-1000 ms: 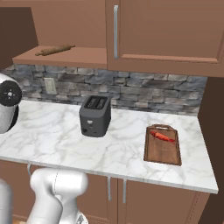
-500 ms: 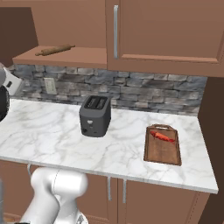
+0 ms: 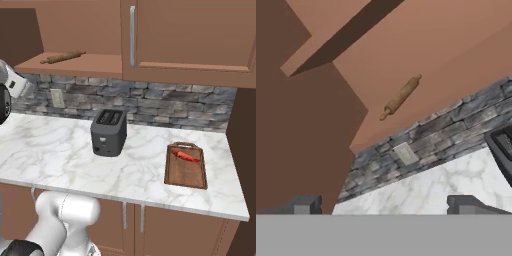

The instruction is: Open the cabinet, retrieve the rolling pin, and place it next to the meat on the cutting board to prepare for tenderizing.

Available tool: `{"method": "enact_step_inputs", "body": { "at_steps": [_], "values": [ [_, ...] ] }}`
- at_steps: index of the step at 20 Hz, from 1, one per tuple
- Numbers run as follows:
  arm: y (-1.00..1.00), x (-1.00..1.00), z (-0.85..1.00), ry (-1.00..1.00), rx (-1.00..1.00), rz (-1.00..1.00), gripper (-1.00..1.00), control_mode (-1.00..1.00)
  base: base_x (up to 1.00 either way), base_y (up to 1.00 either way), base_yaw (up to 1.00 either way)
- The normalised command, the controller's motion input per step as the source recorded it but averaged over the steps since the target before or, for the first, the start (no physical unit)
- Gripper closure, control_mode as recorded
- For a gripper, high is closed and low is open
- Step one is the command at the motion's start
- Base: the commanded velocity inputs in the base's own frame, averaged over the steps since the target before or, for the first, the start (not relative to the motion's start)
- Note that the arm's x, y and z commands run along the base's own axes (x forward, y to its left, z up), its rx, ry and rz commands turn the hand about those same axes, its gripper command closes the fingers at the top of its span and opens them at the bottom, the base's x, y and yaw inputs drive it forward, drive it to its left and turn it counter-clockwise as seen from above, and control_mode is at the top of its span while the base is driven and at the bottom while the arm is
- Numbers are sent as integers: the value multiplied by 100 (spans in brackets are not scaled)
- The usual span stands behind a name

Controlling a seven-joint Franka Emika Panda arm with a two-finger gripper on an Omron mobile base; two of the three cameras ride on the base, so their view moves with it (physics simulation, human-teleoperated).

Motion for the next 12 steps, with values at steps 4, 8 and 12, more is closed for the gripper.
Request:
{"method": "enact_step_inputs", "body": {
  "at_steps": [4, 8, 12],
  "values": [
    [0, 49, 0, 0, -5, -3, -100, -100, 0, 0, 0],
    [0, 53, 0, 0, -8, 0, -100, -100, 0, 0, 0],
    [0, 48, 1, 0, -10, 0, -100, -100, 0, 0, 0]
  ]
}}
